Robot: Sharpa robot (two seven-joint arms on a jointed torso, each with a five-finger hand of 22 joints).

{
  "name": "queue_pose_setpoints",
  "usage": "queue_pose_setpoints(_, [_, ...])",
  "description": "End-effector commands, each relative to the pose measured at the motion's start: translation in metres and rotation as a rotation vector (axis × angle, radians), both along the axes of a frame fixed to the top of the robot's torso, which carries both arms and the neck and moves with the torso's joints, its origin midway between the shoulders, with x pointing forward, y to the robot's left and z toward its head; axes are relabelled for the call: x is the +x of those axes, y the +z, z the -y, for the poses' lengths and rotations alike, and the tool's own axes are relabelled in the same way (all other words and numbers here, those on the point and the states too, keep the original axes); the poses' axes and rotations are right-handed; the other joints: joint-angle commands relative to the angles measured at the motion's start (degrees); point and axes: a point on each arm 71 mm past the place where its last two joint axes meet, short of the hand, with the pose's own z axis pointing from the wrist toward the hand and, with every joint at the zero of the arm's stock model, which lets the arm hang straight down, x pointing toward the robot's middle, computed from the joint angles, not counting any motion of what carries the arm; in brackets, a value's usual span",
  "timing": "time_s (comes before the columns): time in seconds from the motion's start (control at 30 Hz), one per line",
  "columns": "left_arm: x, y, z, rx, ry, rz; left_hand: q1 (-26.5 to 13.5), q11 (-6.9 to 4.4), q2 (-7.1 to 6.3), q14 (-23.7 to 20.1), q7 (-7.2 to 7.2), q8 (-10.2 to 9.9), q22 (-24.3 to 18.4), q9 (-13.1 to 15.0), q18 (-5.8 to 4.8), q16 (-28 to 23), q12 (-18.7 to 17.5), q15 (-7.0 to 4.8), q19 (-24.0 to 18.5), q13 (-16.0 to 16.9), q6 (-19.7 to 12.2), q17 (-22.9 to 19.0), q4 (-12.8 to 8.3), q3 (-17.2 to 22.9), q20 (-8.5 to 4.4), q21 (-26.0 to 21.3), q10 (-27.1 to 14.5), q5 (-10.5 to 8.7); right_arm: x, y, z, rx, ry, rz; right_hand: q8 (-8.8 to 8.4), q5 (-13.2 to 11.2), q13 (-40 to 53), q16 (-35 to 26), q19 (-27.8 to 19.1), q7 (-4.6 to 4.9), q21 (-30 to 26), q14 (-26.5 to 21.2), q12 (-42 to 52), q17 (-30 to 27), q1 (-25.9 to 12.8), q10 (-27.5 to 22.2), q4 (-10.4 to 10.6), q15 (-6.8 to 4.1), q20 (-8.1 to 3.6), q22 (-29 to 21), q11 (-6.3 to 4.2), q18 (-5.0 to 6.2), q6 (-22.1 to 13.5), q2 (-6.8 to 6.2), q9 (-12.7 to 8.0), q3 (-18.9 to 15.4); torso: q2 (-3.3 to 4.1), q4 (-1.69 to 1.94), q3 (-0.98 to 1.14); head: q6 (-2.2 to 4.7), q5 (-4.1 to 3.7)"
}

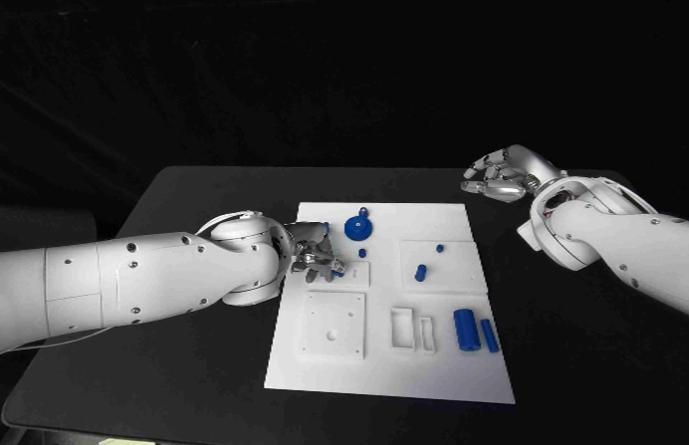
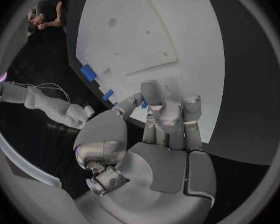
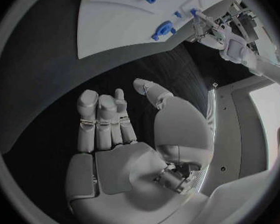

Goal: Assemble the parts on the task board

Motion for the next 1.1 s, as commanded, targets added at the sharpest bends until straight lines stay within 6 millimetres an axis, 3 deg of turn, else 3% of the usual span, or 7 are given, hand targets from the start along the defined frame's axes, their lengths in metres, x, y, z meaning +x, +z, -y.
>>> queue_pose_setpoints(0.03, [-0.0013,-0.0027,-0.0003,0.013,-0.006,-0.020,1.1,-0.31,0.47,0.1,-0.66,0.3,0.1,0.1,1.06,0.2,0.4,-1.70,0.3,0.1,1.2,-0.1,-4.2,4.6,-6.22,0.2,-0.6,0.34,-0.0002,-0.0004,-0.0013,-0.004,0.015,-0.003,-0.02,0.4,-0.1,0.1,0.0,0.48,-0.2,-0.2,0.3,-0.1,-0.1,0.0,0.1,0.30,-0.34,0.8,0.25,4.84,0.2,0.45,-0.1,-0.1,0.01,0.00,0.01,-0.07,0.01])
queue_pose_setpoints(0.63, [-0.0010,-0.0046,0.0014,0.012,-0.007,-0.050,1.1,-0.29,0.40,0.1,-0.65,0.4,0.1,0.1,0.99,0.3,0.4,-1.68,0.3,0.1,1.2,-0.1,-4.0,4.4,-6.19,0.1,-0.5,0.30,-0.0004,-0.0006,-0.0012,-0.004,0.015,-0.003,-0.02,0.4,-0.1,0.1,0.0,0.48,-0.2,-0.2,0.3,-0.1,-0.1,0.0,0.0,0.30,-0.35,0.8,0.26,4.84,0.2,0.46,-0.1,-0.1,0.00,0.02,0.01,-0.09,0.04])
queue_pose_setpoints(0.8, [-0.0011,-0.0056,0.0024,0.013,-0.012,-0.065,-0.4,-0.37,-0.29,0.1,-0.79,0.9,0.1,0.0,0.80,0.8,1.0,-1.69,0.1,0.4,1.7,0.0,-2.8,3.4,-6.09,0.1,-0.3,-0.27,-0.0004,-0.0006,-0.0017,-0.004,0.016,-0.003,-0.02,0.4,-0.1,0.1,0.0,0.48,-0.2,-0.2,0.3,-0.1,-0.1,0.0,0.0,0.30,-0.35,0.8,0.26,4.84,0.2,0.47,-0.1,-0.1,0.00,0.02,0.06,-0.05,0.03])
queue_pose_setpoints(1.1, [-0.0013,-0.0060,0.0057,0.016,-0.022,-0.071,-1.0,-0.40,-0.15,0.1,-0.81,1.0,0.2,-0.2,0.80,0.9,1.2,-1.72,0.0,0.4,1.7,0.0,-2.2,3.3,-6.12,0.0,-0.4,-0.46,-0.0004,-0.0006,-0.0019,-0.004,0.016,-0.003,-0.01,0.5,-0.1,0.1,0.0,0.48,-0.2,-0.2,0.3,-0.1,-0.1,0.0,0.0,0.30,-0.35,0.8,0.26,4.84,0.2,0.47,-0.1,-0.1,0.03,-0.04,0.08,-0.07,0.06])
